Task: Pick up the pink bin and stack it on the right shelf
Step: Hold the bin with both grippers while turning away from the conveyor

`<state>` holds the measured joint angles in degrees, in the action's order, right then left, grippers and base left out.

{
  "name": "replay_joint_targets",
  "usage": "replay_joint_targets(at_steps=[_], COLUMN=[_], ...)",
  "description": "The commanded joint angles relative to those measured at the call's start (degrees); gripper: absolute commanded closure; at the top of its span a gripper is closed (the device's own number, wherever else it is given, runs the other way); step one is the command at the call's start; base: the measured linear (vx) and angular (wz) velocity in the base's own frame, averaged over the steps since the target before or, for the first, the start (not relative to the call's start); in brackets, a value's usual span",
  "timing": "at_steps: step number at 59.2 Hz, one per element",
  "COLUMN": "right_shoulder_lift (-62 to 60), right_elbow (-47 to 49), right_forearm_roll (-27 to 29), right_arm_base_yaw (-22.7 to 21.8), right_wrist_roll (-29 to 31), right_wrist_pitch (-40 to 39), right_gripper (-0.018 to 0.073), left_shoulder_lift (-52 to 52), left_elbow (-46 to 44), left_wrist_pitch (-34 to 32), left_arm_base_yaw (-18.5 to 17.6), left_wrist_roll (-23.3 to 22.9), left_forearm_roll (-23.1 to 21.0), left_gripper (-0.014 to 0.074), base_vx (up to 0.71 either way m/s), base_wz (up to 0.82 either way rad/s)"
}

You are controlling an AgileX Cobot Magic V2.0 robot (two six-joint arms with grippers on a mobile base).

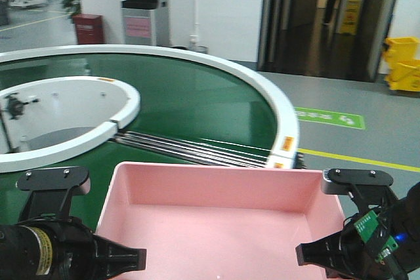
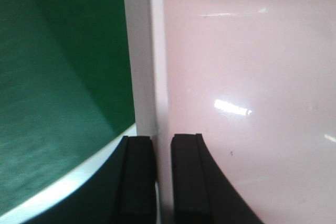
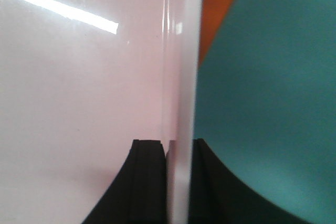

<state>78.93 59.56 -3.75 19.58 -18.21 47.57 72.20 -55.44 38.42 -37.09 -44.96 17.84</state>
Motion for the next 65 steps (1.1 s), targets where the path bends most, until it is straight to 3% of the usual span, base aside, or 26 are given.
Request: replay_joint_targets(at_steps=[1, 65], right_shoulder_lift=[-1.82, -1.82], right_elbow=[1.4, 1.4], right_forearm_roll=[-5.2, -5.14], right_arm_base_yaw=[-0.75, -0.75], right_wrist_roll=[0.4, 0.4], right_wrist_pitch=[-1.62, -1.28], right_gripper=[0.0568, 0.0568], left_shoulder_lift=[-2.75, -2.75], left_elbow=[-1.81, -1.81], left_wrist_pitch=[-4.14, -4.14], left_arm_base_yaw=[-0.08, -0.08], left_wrist_roll=[0.06, 0.06], left_forearm_roll=[1.78, 1.78], left_gripper=[0.045, 0.045], base_vx=[-0.11, -0.07], base_wz=[-0.49, -0.46])
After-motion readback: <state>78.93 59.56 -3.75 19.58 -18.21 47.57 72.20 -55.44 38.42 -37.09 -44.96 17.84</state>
